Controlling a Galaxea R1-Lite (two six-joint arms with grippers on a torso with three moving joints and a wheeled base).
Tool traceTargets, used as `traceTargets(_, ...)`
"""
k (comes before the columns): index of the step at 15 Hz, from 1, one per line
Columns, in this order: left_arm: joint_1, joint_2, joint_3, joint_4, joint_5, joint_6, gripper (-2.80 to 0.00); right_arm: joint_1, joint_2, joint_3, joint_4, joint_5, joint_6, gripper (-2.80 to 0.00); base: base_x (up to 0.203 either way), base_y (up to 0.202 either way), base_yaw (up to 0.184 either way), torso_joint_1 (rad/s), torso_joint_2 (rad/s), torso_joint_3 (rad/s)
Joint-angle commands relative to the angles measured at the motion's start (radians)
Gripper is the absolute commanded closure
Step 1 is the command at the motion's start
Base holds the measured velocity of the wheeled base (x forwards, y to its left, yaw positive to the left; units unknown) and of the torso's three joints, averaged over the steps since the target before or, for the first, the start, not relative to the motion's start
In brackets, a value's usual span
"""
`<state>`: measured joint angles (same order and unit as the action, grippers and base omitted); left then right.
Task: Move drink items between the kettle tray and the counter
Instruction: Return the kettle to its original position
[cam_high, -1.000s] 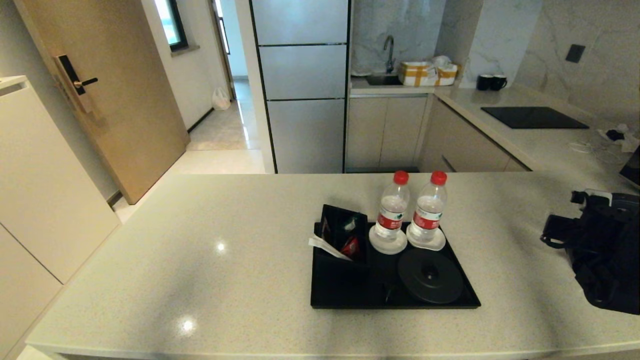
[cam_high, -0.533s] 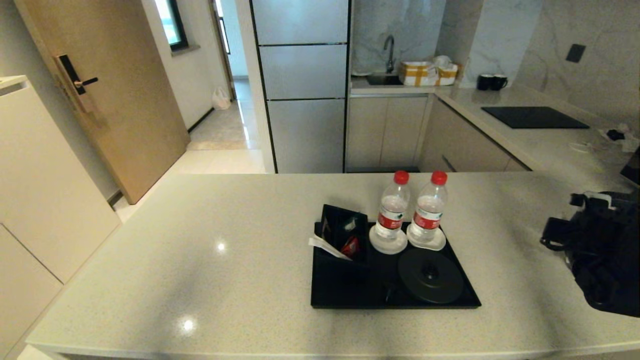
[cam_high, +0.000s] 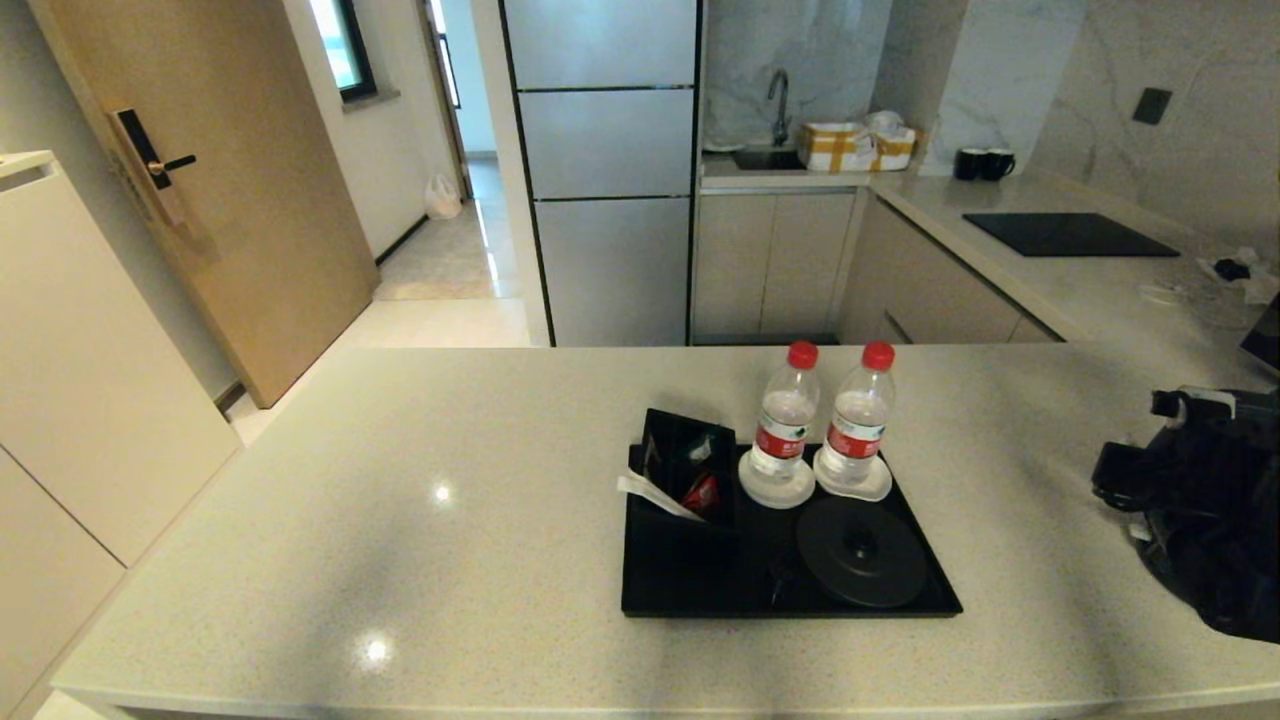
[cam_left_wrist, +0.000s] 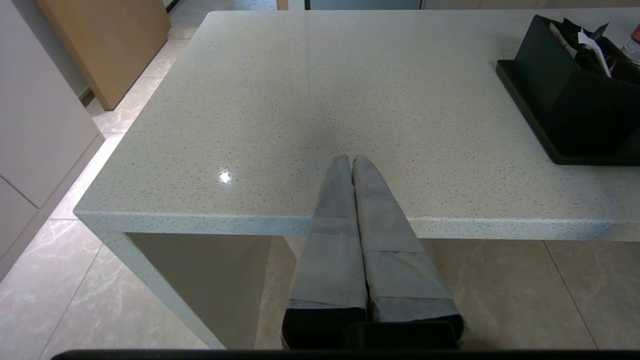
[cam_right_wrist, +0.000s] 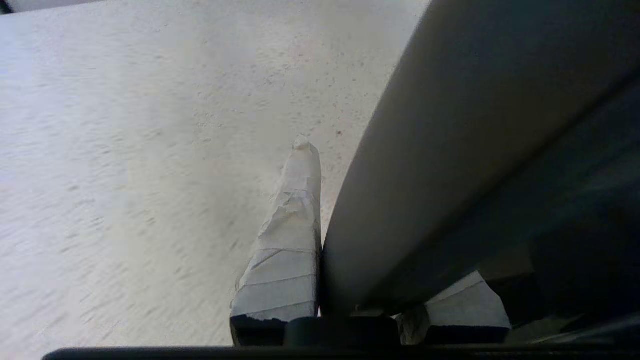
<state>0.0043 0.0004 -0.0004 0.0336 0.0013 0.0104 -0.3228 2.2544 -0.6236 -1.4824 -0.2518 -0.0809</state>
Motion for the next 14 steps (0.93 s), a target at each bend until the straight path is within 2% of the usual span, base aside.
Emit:
traceTargets(1, 0.0, 0.0, 0.0, 0.0, 0.0, 0.0, 0.0, 0.002, -0.1, 0.035, 0.01, -0.001, -0.006, 0.0, 0.0, 0.0, 0.0, 0.0, 0.0, 0.0)
traceTargets(6, 0.0, 0.0, -0.001, 0.0, 0.0, 0.0, 0.0, 0.018, -0.244, 0.109, 0.035, 0.01, -0.082, 0.0, 0.0, 0.0, 0.0, 0.0, 0.0, 0.0)
traceTargets(8, 0.0, 0.0, 0.0, 0.0, 0.0, 0.0, 0.0, 0.071, -0.335, 0.19, 0.037, 0.011, -0.099, 0.0, 0.0, 0.0, 0.0, 0.0, 0.0, 0.0)
traceTargets(11, 0.0, 0.0, 0.0, 0.0, 0.0, 0.0, 0.0, 0.237, -0.467, 0.294, 0.055, -0.008, -0.125, 0.0, 0.0, 0.0, 0.0, 0.0, 0.0, 0.0)
traceTargets(14, 0.0, 0.0, 0.0, 0.0, 0.0, 0.0, 0.0, 0.447, -0.56, 0.331, 0.118, -0.13, -0.137, 0.0, 0.0, 0.0, 0.0, 0.0, 0.0, 0.0)
